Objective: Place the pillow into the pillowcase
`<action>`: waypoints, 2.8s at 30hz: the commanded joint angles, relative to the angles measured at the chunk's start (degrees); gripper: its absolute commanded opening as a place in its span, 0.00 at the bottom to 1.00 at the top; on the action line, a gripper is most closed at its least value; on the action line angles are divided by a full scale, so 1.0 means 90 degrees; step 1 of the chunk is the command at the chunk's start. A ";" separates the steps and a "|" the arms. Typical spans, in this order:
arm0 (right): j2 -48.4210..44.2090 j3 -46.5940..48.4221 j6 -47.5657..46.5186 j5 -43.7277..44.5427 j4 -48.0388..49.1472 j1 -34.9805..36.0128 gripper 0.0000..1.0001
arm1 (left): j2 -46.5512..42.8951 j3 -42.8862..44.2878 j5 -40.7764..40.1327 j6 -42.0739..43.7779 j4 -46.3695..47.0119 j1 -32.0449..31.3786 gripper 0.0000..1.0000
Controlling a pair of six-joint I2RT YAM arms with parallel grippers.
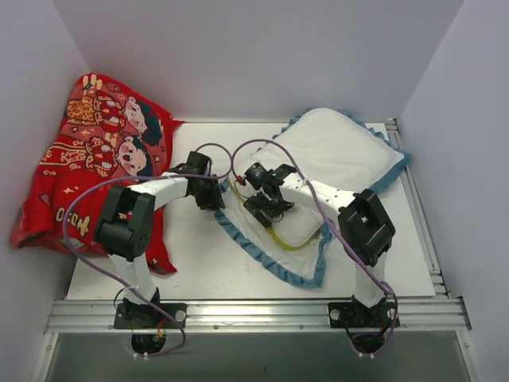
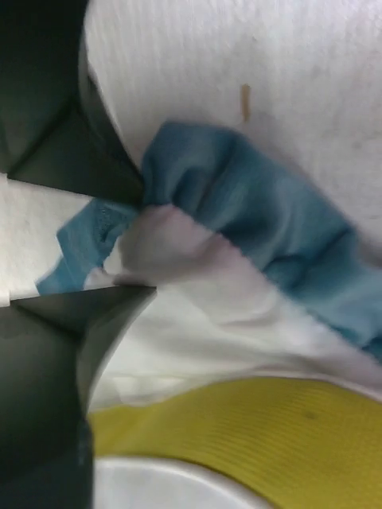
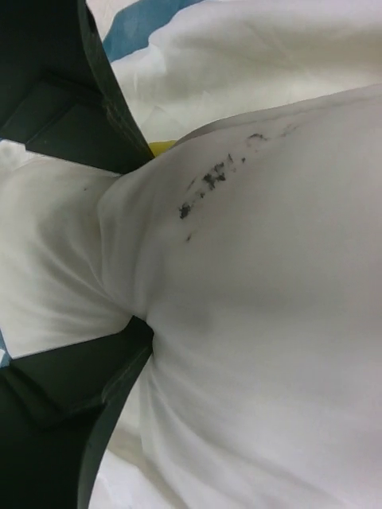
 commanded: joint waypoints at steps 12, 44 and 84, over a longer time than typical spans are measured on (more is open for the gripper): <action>-0.1935 -0.2925 -0.2338 0.1366 -0.0576 -0.1012 0.00 | 0.0236 0.2503 -0.0353 0.2443 -0.1690 0.1763 0.00; -0.0084 0.1239 -0.0338 -0.0764 -0.1631 -0.0380 1.00 | -0.0603 0.2517 0.1140 0.3060 -0.1301 0.1471 0.93; 0.0552 0.2802 0.2094 -0.8731 -0.0391 -0.2302 0.00 | -0.2375 -0.0921 0.1688 0.0640 0.2016 0.0085 0.89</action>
